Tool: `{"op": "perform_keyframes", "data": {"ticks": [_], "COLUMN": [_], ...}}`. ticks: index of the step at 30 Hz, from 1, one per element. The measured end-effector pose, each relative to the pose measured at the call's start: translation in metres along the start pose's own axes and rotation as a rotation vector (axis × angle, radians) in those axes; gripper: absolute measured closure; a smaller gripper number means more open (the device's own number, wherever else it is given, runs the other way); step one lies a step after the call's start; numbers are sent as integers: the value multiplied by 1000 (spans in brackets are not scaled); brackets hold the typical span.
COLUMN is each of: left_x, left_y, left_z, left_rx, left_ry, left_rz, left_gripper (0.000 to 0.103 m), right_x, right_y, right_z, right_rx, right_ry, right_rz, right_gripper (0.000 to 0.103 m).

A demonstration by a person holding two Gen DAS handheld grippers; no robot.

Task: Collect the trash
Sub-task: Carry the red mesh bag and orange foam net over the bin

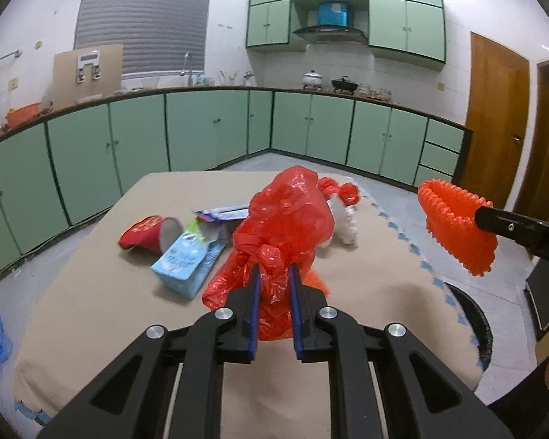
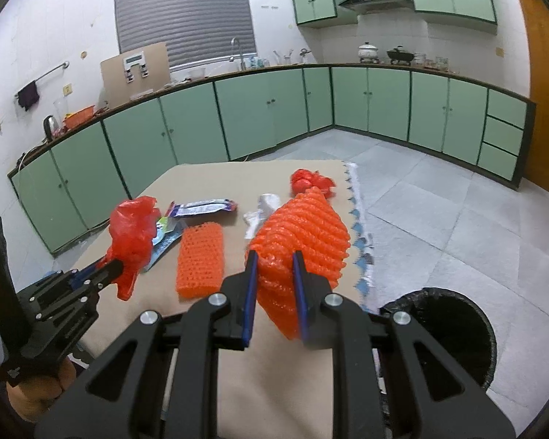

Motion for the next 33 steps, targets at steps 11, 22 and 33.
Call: {"op": "perform_keyframes", "data": {"ticks": [11,22,33], "left_x": [-20,-56,-117], "left_y": [-91,-217,-323], "left_z": [-46,-81,-66], "left_rx": [-104,-219,-307], "left_ry": [-43,-53,47], "left_rz": [156,353,460], "left_gripper": [89,89,89], "right_x": [25,34,6], "right_y": [-81,-201,-291], "right_z": [-9,-2,22], "right_rx": [-71,-190,-294], "right_ry": [-44,-55,-9], "right_rz": [110,255,351], "right_gripper": [86,86,86]}}
Point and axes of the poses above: each gripper's, at about its wrist camera, not at the fingertips, and x roughly against the way its jaws point, y to its left, z to its underside, the point moved 9 cm from there along -x, roughly the way its jaws point, and after that the axes turned 15 degrees about -x, right-handed, at the moved point
